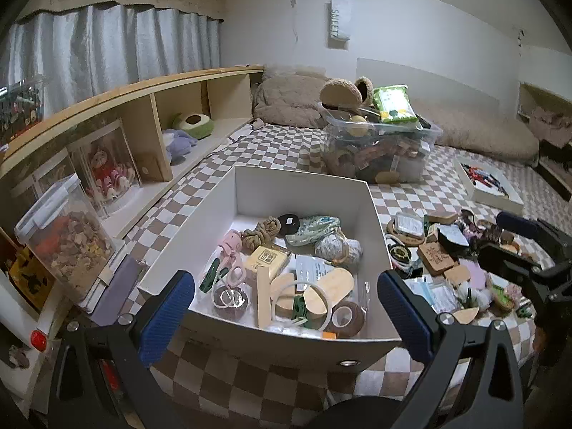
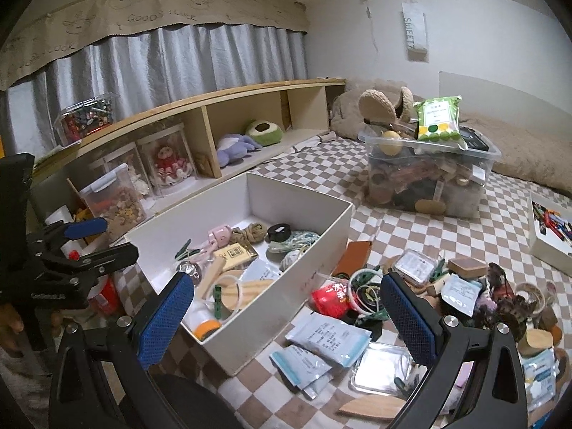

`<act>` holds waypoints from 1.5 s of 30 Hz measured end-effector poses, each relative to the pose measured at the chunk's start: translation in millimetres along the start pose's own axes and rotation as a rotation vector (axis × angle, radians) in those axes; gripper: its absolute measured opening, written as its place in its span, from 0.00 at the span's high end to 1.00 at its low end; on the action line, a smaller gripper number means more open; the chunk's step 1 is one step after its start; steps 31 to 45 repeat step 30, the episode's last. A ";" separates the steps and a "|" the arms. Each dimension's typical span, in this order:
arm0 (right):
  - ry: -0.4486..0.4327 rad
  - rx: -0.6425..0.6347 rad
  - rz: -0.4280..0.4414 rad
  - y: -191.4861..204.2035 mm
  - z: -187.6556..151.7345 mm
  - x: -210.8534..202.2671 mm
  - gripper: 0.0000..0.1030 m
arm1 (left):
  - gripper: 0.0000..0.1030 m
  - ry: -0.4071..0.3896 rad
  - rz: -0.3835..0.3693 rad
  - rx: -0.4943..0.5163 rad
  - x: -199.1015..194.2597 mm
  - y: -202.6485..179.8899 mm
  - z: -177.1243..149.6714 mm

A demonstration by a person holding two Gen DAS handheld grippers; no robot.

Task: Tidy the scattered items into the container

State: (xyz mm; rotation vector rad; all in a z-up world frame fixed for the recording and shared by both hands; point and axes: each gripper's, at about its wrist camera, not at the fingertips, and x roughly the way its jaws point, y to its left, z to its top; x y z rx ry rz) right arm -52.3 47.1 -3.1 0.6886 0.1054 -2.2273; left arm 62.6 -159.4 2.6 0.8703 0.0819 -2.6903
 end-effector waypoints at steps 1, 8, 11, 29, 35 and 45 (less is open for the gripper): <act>0.002 -0.001 -0.002 -0.4 -0.8 0.3 0.00 | 0.00 -0.001 0.002 0.002 -0.2 -0.5 -0.9; 0.017 -0.016 -0.033 -1.1 -4.5 3.3 0.00 | 0.00 0.002 -0.008 0.007 -1.2 -3.8 -7.5; 0.022 -0.020 -0.037 -1.2 -5.8 4.9 0.00 | 0.00 0.009 -0.013 -0.004 -0.2 -3.6 -8.5; 0.035 -0.024 -0.042 -1.0 -8.2 7.4 0.00 | 0.00 0.024 -0.006 -0.018 5.1 -3.3 -11.7; 0.035 -0.025 -0.042 -1.0 -8.4 7.4 0.00 | 0.00 0.023 -0.007 -0.019 5.1 -3.3 -11.3; 0.035 -0.025 -0.042 -1.0 -8.4 7.4 0.00 | 0.00 0.023 -0.007 -0.019 5.1 -3.3 -11.3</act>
